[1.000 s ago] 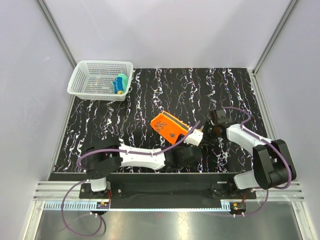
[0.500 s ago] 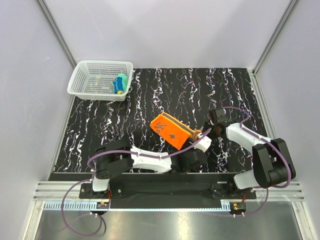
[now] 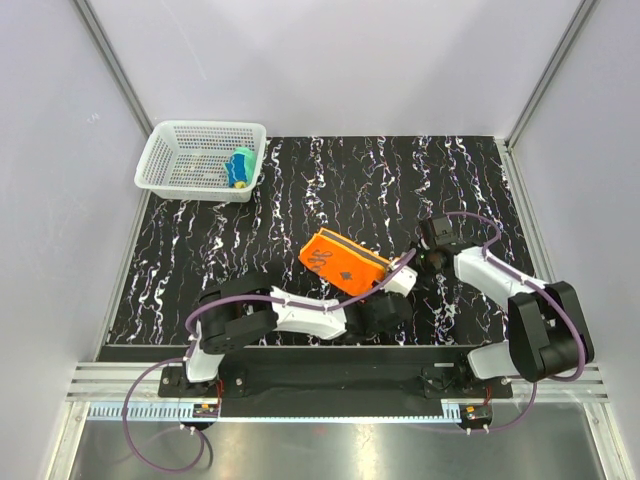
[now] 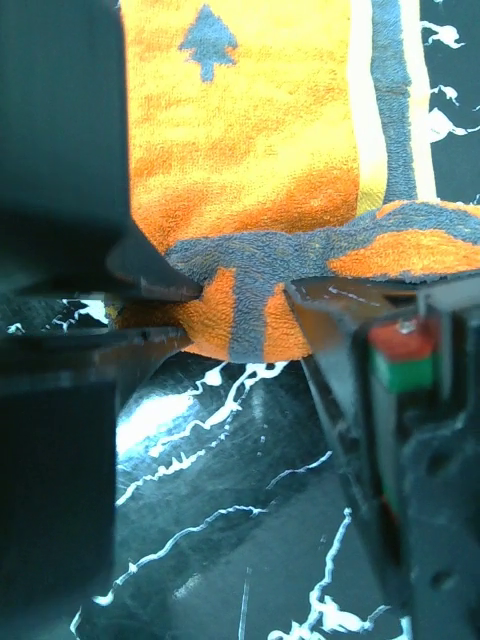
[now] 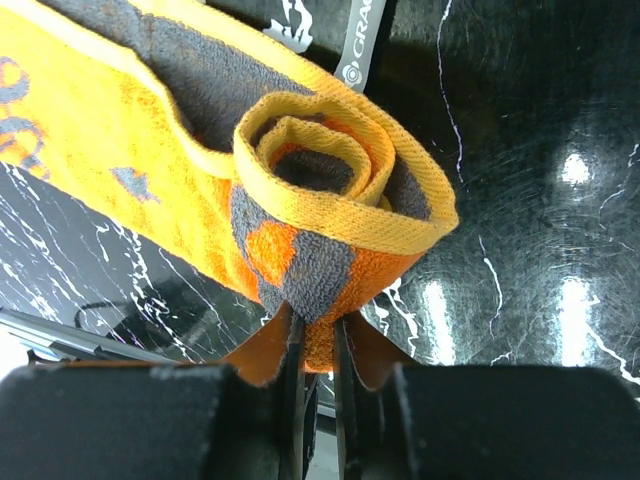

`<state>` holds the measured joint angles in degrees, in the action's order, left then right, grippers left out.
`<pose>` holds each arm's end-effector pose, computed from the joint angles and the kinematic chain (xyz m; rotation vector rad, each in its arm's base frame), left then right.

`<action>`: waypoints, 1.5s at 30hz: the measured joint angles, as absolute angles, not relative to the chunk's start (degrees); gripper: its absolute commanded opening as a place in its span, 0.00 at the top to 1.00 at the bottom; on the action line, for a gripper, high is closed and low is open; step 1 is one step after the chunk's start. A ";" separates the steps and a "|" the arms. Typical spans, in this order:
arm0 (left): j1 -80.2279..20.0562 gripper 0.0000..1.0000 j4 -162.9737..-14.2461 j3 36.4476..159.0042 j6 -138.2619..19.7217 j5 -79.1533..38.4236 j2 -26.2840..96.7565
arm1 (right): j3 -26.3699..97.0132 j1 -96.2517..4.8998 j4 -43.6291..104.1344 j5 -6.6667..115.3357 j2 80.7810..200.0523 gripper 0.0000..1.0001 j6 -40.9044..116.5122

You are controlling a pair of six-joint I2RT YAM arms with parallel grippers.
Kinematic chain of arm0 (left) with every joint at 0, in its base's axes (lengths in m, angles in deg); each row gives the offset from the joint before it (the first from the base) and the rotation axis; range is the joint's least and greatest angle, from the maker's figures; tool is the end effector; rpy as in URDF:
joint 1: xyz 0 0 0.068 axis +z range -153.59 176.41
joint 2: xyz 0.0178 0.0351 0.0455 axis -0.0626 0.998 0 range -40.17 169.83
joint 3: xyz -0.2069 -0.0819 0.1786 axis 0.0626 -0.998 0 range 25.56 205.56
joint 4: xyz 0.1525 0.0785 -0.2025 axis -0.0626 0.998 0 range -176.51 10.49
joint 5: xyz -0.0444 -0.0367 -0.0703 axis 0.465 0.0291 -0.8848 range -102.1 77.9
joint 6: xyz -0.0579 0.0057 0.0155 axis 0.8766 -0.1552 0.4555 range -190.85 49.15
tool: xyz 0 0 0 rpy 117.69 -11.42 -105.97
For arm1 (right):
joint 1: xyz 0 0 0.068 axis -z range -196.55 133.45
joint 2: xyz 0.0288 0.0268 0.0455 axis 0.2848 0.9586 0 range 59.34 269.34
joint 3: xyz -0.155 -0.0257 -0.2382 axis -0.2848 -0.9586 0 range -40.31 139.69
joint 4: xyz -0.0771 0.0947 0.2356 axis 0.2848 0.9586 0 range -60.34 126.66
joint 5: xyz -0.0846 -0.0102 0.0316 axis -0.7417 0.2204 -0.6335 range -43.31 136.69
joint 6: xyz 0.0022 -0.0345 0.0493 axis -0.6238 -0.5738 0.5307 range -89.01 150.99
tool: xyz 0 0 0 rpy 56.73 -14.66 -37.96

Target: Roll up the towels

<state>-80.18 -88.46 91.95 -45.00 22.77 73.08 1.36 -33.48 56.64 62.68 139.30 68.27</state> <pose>0.1226 -0.4043 0.1491 0.6783 2.0950 -0.2771 0.2388 0.0856 0.1727 0.4118 2.7866 0.6332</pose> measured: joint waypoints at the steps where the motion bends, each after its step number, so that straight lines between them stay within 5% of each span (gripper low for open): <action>1: -80.05 1.00 -88.66 91.95 -44.85 22.55 73.08 | 1.36 -33.48 56.64 62.64 139.04 0.89 68.27; 2: -79.88 1.00 -88.86 91.95 -44.70 22.24 73.08 | 1.36 -33.48 56.68 62.59 138.80 0.81 68.27; 3: -79.73 1.00 -89.18 91.88 -44.57 21.89 73.08 | 1.36 -33.48 56.75 62.46 138.56 0.54 68.27; 6: -79.18 1.00 -90.56 91.42 -44.22 20.87 73.04 | 1.58 -33.50 58.96 62.09 137.59 0.23 67.92; 10: -78.17 1.00 -92.27 90.07 -43.50 18.44 72.19 | 4.29 -33.70 64.90 58.81 136.02 0.11 66.85; 23: -72.49 1.00 -101.05 81.48 -35.98 2.86 67.27 | 14.25 -16.32 71.83 54.46 126.78 0.10 62.30; 33: -60.58 1.00 -118.21 72.30 -18.27 -23.02 66.98 | -7.10 -16.65 56.14 78.94 115.41 0.14 67.02; 45: -53.58 0.98 -140.63 69.30 3.34 -39.35 78.61 | -19.03 -17.24 40.64 85.52 118.43 0.21 72.05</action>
<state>-53.58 -140.63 69.30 3.34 -39.35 78.61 -19.03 -17.24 40.64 85.52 118.43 72.05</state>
